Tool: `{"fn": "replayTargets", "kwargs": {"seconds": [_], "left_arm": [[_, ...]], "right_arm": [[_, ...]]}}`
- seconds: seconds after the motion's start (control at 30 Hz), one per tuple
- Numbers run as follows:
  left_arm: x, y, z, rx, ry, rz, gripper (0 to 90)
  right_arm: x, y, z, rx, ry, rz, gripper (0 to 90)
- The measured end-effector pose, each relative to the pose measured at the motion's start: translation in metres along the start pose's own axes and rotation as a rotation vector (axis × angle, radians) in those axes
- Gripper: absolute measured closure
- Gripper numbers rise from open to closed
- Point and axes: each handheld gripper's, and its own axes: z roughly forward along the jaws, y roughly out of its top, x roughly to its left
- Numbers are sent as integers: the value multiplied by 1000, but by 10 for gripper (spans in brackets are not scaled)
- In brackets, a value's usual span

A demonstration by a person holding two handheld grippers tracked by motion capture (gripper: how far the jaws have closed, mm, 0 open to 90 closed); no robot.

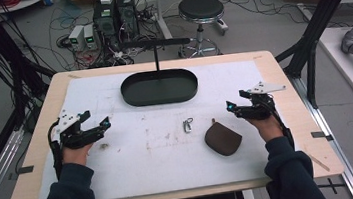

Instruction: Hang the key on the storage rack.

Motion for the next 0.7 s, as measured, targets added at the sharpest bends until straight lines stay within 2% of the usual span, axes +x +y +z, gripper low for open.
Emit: {"fn": "replayTargets", "kwargs": {"seconds": [0.1, 0.27, 0.33, 0.5, 0.57, 0.7], "left_arm": [[0, 0, -2, -2, -1, 1, 202], [1, -3, -3, 2, 2, -6, 204], [2, -3, -3, 1, 4, -9, 204], [2, -3, -4, 6, 5, -12, 204], [2, -4, -4, 6, 6, -13, 204], [2, -4, -4, 9, 6, -9, 204]], "right_arm": [[12, 4, 9, 18, 36, -35, 339], [35, 11, 29, 61, 114, -54, 367], [44, 14, 38, 86, 155, -59, 413], [64, 15, 59, 171, 234, -126, 538], [70, 15, 64, 218, 241, -117, 553], [75, 15, 73, 261, 247, -110, 562]]}}
